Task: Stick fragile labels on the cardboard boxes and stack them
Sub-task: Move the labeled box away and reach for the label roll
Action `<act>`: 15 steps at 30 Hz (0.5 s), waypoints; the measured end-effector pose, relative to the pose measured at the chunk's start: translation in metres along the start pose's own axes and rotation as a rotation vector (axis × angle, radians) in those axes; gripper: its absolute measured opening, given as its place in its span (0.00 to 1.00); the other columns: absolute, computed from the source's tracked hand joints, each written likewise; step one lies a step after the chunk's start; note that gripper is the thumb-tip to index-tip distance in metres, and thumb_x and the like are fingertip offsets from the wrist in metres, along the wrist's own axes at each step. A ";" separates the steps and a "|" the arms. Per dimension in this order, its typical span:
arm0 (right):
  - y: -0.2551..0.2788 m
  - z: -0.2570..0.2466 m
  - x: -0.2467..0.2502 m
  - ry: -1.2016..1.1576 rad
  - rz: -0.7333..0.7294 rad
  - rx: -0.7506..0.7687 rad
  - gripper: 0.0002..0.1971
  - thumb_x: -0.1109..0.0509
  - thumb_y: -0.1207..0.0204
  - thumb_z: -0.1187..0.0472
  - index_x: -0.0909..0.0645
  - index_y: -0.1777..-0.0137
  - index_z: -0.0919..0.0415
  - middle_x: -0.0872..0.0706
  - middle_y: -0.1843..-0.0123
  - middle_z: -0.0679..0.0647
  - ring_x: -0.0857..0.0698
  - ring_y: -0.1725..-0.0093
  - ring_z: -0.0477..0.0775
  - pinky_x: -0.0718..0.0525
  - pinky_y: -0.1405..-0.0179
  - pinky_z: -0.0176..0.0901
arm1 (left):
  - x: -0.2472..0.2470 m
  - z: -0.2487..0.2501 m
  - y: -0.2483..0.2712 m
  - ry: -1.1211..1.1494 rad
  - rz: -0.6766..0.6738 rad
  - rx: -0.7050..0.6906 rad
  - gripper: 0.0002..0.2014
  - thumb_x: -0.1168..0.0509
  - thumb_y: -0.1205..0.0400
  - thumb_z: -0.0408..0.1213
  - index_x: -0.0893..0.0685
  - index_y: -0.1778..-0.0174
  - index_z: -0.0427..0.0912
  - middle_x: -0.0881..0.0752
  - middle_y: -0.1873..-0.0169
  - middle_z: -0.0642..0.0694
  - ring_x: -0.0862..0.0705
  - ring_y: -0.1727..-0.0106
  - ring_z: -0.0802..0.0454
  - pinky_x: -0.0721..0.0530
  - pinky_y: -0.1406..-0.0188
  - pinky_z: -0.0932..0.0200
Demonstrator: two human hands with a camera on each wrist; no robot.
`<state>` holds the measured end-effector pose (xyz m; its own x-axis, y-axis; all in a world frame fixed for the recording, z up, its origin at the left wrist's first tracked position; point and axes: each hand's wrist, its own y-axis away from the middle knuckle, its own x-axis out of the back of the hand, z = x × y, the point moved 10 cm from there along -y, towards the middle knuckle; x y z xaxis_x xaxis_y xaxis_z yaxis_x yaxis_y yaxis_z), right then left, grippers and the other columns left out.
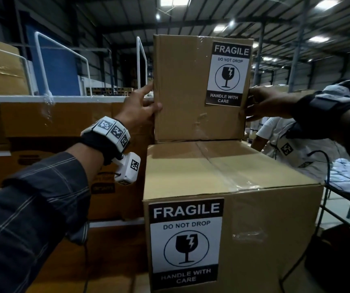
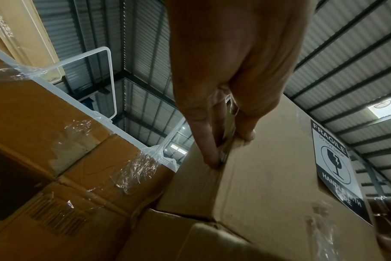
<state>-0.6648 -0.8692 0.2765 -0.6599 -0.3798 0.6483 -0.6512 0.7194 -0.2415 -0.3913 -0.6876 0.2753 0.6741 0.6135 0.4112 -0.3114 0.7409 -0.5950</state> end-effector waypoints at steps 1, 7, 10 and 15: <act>-0.002 0.002 0.001 0.001 0.006 -0.008 0.30 0.30 0.22 0.82 0.25 0.22 0.62 0.14 0.32 0.63 0.12 0.37 0.60 0.07 0.45 0.49 | -0.001 0.000 0.000 -0.006 -0.006 -0.004 0.31 0.31 0.14 0.31 0.31 0.16 0.54 0.13 0.33 0.40 0.12 0.37 0.43 0.09 0.44 0.42; -0.009 0.011 0.004 0.031 0.062 -0.044 0.29 0.28 0.23 0.80 0.25 0.23 0.61 0.14 0.33 0.60 0.14 0.33 0.61 0.14 0.35 0.57 | -0.007 -0.002 -0.003 -0.026 -0.053 0.013 0.33 0.32 0.14 0.30 0.34 0.15 0.56 0.12 0.39 0.46 0.11 0.40 0.48 0.08 0.47 0.48; -0.008 0.012 0.005 0.054 0.095 -0.054 0.27 0.28 0.21 0.78 0.24 0.24 0.61 0.13 0.35 0.60 0.13 0.35 0.60 0.13 0.37 0.56 | -0.007 -0.001 -0.001 -0.041 -0.043 0.020 0.34 0.33 0.13 0.29 0.37 0.13 0.54 0.13 0.49 0.56 0.11 0.44 0.54 0.10 0.53 0.58; 0.005 0.006 0.014 0.256 0.105 -0.131 0.20 0.21 0.22 0.60 0.19 0.33 0.64 0.13 0.38 0.64 0.12 0.39 0.62 0.10 0.42 0.55 | 0.005 0.007 0.007 -0.110 0.035 0.003 0.43 0.28 0.16 0.37 0.46 0.10 0.54 0.16 0.32 0.46 0.15 0.36 0.50 0.10 0.44 0.51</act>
<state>-0.6795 -0.8742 0.2799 -0.5939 -0.1525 0.7899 -0.5197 0.8223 -0.2320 -0.3944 -0.6776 0.2781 0.5855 0.6652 0.4634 -0.3353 0.7191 -0.6086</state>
